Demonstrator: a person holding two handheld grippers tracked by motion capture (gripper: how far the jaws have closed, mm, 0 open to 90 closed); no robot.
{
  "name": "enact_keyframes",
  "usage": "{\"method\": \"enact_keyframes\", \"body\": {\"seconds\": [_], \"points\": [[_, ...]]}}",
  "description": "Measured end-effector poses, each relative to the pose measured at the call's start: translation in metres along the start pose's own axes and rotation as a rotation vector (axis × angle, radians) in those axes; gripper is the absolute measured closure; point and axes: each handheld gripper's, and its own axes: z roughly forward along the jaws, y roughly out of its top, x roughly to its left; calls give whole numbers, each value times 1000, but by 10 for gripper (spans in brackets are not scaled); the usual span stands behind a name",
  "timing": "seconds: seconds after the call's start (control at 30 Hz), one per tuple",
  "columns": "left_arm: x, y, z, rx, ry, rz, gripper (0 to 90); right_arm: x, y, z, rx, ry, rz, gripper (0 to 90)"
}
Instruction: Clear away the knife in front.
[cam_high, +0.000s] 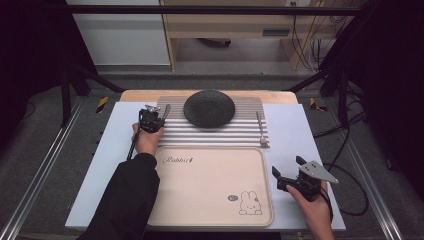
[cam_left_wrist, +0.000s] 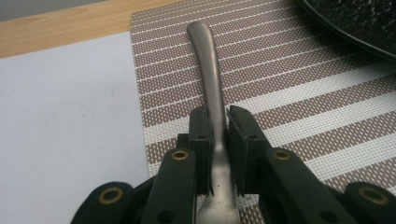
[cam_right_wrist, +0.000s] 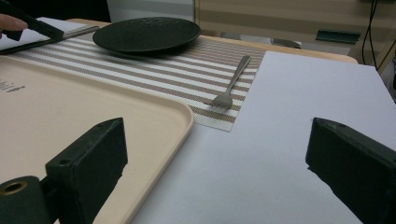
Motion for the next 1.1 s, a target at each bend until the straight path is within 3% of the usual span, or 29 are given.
{"method": "enact_keyframes", "body": {"seconds": [0.07, 0.2, 0.43, 0.5, 0.6, 0.77, 0.8, 0.97, 1.1], "points": [[0, 0, -1, 4, -4, 19, 800, 0, 0, 0, -1, 0, 3, 59], [4, 0, -5, 8, -14, 16, 801, 0, 0, 0, 1, -1, 5, 59], [5, 7, -26, -42, -40, 9, 801, -1, 0, 0, -1, -4, 4, 59], [2, 8, -36, -53, -43, 17, 801, -1, 0, 0, -1, -3, 3, 59], [-4, 7, -52, -82, -67, -10, 801, 1, 1, 1, -2, -1, -2, 59], [-20, 7, -82, -117, -92, 18, 800, 2, 2, 0, -7, 5, -7, 59], [-27, 3, -94, -132, -95, 42, 801, 3, 2, 0, -8, 6, -7, 59], [-36, -8, -112, -151, -138, 33, 801, 3, 2, -1, -11, 8, -3, 59], [-46, -18, -129, -156, -166, 59, 801, 3, 3, -1, -13, 8, -2, 58]]}}
